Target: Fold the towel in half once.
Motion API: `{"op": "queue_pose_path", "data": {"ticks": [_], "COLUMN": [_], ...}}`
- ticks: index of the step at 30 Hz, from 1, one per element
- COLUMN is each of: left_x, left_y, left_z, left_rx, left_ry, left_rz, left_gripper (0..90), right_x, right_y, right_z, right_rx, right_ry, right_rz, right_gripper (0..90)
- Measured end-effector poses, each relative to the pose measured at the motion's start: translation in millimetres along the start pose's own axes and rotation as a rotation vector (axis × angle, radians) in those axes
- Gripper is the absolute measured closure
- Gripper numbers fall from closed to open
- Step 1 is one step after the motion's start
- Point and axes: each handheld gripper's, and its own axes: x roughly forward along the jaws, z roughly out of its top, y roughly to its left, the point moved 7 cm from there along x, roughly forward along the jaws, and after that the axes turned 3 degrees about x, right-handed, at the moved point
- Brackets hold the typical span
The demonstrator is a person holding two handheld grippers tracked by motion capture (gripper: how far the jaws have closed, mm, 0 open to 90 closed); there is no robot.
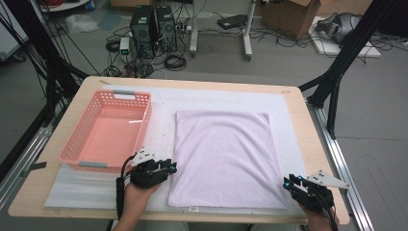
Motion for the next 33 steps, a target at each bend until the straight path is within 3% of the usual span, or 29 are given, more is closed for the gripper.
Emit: {"op": "queue_pose_path", "data": {"ticks": [3, 8, 12, 15, 19, 21, 24, 28, 31, 33], "left_x": [8.8, 24.9, 36.5, 34.9, 26.9, 24.3, 21.0, 16.2, 13.9, 13.4], "left_y": [3.6, 6.9, 5.6, 7.1, 14.5, 16.4, 15.4, 10.1, 9.2, 8.7], "left_z": [6.0, 6.5, 4.3, 4.4, 3.2, 2.2, 0.6, -0.5, -0.5, -1.0], "left_rx": [0.023, 0.085, 0.139, 0.14, 0.096, 0.073, 0.043, 0.037, 0.028, 0.028], "left_ry": [0.01, 0.07, 0.124, 0.117, 0.096, 0.086, 0.083, 0.05, 0.032, 0.031], "left_rz": [0.021, 0.074, 0.116, 0.142, 0.167, 0.185, 0.157, 0.089, 0.063, 0.051], "left_gripper": [62.7, 60.5, 70.7, 85.0, 85.1, 79.8, 62.5, 58.4, 56.4, 56.2], "right_x": [4.0, 8.9, 9.0, 6.5, 6.1, 8.8, 14.5, 24.5, 36.2, 49.2], "right_y": [-0.8, -1.7, -1.5, -3.0, -6.9, -8.3, -8.1, -9.4, -12.7, -15.4], "right_z": [3.5, 5.9, 4.7, 4.4, 4.6, 4.8, 5.7, 12.6, 25.3, 33.0], "right_rx": [-0.005, -0.002, -0.006, -0.001, 0.012, 0.013, 0.014, 0.002, 0.008, -0.002], "right_ry": [0.0, 0.002, 0.007, 0.001, -0.004, 0.003, 0.01, 0.011, 0.011, 0.041], "right_rz": [-0.001, 0.0, -0.001, -0.006, -0.011, -0.011, -0.009, -0.025, -0.016, -0.02], "right_gripper": [69.1, 67.9, 67.8, 67.7, 67.5, 66.8, 66.4, 72.2, 76.9, 76.3]}}
